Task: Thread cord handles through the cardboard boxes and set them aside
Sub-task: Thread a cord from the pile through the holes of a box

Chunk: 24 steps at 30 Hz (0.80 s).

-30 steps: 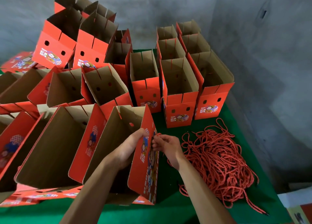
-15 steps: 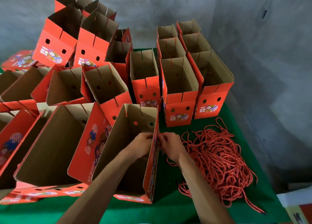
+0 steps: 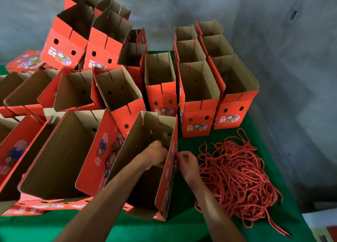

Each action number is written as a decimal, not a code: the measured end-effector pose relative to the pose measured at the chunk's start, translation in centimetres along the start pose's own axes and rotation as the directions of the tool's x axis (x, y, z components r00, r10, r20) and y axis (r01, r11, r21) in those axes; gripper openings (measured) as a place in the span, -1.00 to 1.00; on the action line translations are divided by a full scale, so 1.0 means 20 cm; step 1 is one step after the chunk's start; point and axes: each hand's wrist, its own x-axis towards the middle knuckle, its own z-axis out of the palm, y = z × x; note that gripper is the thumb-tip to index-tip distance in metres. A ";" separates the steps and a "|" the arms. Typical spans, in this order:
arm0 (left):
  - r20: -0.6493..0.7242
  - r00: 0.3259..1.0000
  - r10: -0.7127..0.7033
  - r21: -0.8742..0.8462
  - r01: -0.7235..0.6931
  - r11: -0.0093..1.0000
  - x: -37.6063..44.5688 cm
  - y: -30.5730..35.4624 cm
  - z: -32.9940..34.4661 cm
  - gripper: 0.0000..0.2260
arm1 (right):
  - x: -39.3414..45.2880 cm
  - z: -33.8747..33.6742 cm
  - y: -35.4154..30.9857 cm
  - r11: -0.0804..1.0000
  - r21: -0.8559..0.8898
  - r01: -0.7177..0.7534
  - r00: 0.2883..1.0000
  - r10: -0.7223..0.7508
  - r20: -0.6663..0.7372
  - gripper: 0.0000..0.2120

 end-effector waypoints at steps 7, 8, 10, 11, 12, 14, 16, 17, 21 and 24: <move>0.048 0.999 0.005 -0.191 0.005 0.982 -0.07 -0.01 -0.03 -0.64 | 0.04 -0.03 0.24 0.792 -0.590 -0.157 0.988 0.118 -0.103 -0.74; 0.049 0.999 0.008 -0.238 0.004 0.971 -0.10 -0.01 -0.04 -0.57 | 0.05 -0.02 0.25 0.778 -0.610 -0.152 0.988 0.106 -0.111 -0.71; 0.077 0.996 0.043 -0.307 -0.017 0.952 -0.18 -0.02 -0.04 -0.49 | 0.06 -0.01 0.23 0.746 -0.648 -0.155 0.987 0.095 -0.127 -0.62; 0.101 0.992 0.074 -0.329 -0.037 0.944 -0.22 -0.02 -0.05 -0.48 | 0.07 -0.01 0.21 0.728 -0.664 -0.168 0.985 0.102 -0.138 -0.57; 0.125 0.986 0.107 -0.339 -0.059 0.939 -0.26 -0.03 -0.05 -0.48 | 0.08 -0.01 0.20 0.708 -0.683 -0.179 0.983 0.108 -0.146 -0.54; 0.158 0.975 0.158 -0.335 -0.097 0.937 -0.33 -0.03 -0.05 -0.49 | 0.11 -0.01 0.17 0.653 -0.734 -0.184 0.983 0.113 -0.145 -0.54; 0.191 0.965 0.181 -0.324 -0.113 0.939 -0.38 -0.06 -0.03 -0.51 | 0.14 -0.01 0.14 0.620 -0.764 -0.181 0.983 0.130 -0.127 -0.62; 0.219 0.959 0.181 -0.302 -0.110 0.947 -0.39 -0.08 -0.02 -0.56 | 0.16 -0.01 0.12 0.621 -0.761 -0.186 0.982 0.147 -0.120 -0.68; 0.343 0.935 0.089 -0.205 -0.018 0.979 -0.39 -0.15 -0.01 -0.72 | 0.21 0.01 0.07 0.668 -0.703 -0.244 0.961 0.264 -0.083 -0.77; 0.338 0.941 -0.016 -0.207 0.091 0.974 -0.38 -0.18 -0.02 -0.67 | 0.22 -0.01 0.09 0.843 -0.450 -0.295 0.954 0.285 -0.092 -0.70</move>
